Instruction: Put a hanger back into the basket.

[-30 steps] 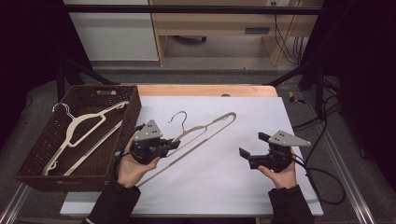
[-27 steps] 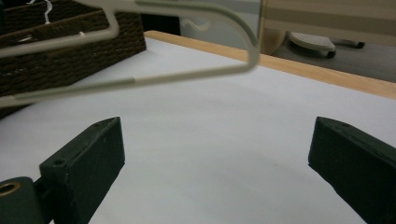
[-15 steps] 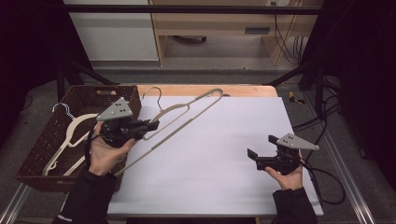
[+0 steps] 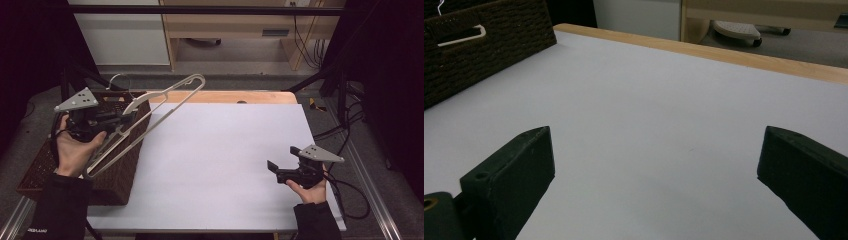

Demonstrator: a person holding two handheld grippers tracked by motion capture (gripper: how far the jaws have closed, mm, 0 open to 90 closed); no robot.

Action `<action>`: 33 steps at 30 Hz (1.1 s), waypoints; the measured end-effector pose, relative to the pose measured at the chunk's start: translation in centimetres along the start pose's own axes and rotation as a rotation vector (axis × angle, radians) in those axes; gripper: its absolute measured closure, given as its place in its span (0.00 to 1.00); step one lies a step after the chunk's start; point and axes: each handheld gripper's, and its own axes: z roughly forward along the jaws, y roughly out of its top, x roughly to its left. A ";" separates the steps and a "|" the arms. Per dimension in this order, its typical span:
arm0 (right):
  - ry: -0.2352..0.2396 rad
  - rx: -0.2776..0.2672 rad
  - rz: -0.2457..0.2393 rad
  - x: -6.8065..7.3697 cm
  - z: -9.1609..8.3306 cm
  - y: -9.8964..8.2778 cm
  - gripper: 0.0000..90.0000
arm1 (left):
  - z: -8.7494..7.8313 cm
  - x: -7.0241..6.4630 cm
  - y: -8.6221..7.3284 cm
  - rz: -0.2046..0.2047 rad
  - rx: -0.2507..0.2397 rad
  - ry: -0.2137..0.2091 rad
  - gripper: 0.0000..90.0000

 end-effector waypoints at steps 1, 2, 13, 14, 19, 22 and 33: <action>-0.003 0.001 0.004 0.0 0.0 0.0 0.02 | -0.2 0.4 -0.1 -0.001 0.001 0.007 0.96; -0.003 0.001 0.003 0.0 0.0 -0.1 0.02 | -0.5 0.9 -0.3 -0.008 0.001 0.015 0.96; -0.007 0.011 -0.004 -0.2 0.1 -0.3 0.02 | -2.4 5.2 -1.7 -0.037 0.020 0.084 0.96; -0.007 0.013 -0.004 -0.2 0.1 -0.3 0.02 | -2.5 5.6 -1.8 -0.039 0.024 0.087 0.96; -0.004 0.010 -0.004 -0.2 0.1 -0.3 0.02 | -2.9 7.2 -2.7 -0.047 0.049 0.130 0.96; 0.001 0.009 -0.001 -0.2 0.1 -0.3 0.02 | -3.1 8.1 -3.4 -0.064 0.047 0.134 0.96; -0.001 0.016 0.000 -0.1 0.2 -0.3 0.02 | -4.4 10.6 -6.3 -0.097 0.084 0.183 0.96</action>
